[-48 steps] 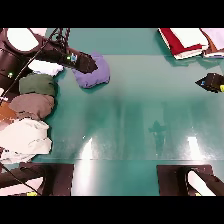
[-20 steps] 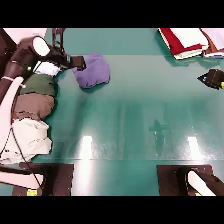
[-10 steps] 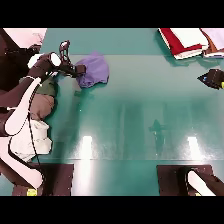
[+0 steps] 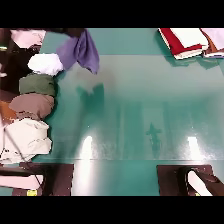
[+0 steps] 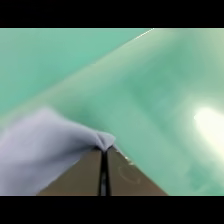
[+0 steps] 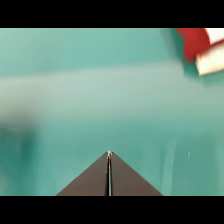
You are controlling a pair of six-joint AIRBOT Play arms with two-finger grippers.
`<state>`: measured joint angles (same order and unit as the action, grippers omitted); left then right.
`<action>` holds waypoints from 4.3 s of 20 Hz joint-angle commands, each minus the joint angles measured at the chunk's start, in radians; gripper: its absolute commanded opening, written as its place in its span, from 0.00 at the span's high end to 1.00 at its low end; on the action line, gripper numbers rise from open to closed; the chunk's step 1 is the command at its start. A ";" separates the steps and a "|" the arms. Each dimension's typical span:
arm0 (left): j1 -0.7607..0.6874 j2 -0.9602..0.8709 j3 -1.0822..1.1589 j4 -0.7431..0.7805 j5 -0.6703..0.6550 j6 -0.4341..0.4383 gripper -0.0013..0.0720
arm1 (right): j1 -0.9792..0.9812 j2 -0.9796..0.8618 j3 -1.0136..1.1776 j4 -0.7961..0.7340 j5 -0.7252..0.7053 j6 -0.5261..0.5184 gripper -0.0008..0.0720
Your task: Fold the shirts.
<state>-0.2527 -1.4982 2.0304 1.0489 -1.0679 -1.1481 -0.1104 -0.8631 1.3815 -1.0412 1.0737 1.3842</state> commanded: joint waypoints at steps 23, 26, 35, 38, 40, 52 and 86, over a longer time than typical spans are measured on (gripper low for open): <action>0.094 0.168 -0.888 -0.224 -0.063 -0.017 0.14 | 0.001 -0.004 0.142 -0.001 0.134 0.001 0.96; 0.091 0.123 -1.048 -0.441 0.055 0.079 0.14 | 0.001 -0.004 0.142 0.000 0.134 0.001 0.96; 0.087 -0.075 -1.070 -0.741 0.071 0.162 0.14 | 0.001 -0.004 0.142 0.000 0.135 0.001 0.97; 0.066 -0.079 -1.067 -0.749 0.088 0.161 0.14 | 0.001 -0.004 0.142 -0.001 0.134 0.001 0.96; 0.066 -0.078 -1.049 -0.772 0.105 0.161 0.79 | 0.001 -0.004 0.142 -0.001 0.141 0.001 0.97; 0.151 0.201 -0.631 -0.441 -0.039 0.149 0.95 | 0.003 -0.067 -0.629 0.139 0.157 -0.007 0.26; 0.188 0.449 -0.219 -0.170 -0.317 0.016 0.95 | 0.133 -0.133 0.375 -0.010 0.181 -0.076 0.97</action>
<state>-0.0673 -1.0985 1.7592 0.8684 -1.3224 -1.1282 0.0715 -1.0973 1.6482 -1.0222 1.1870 1.2980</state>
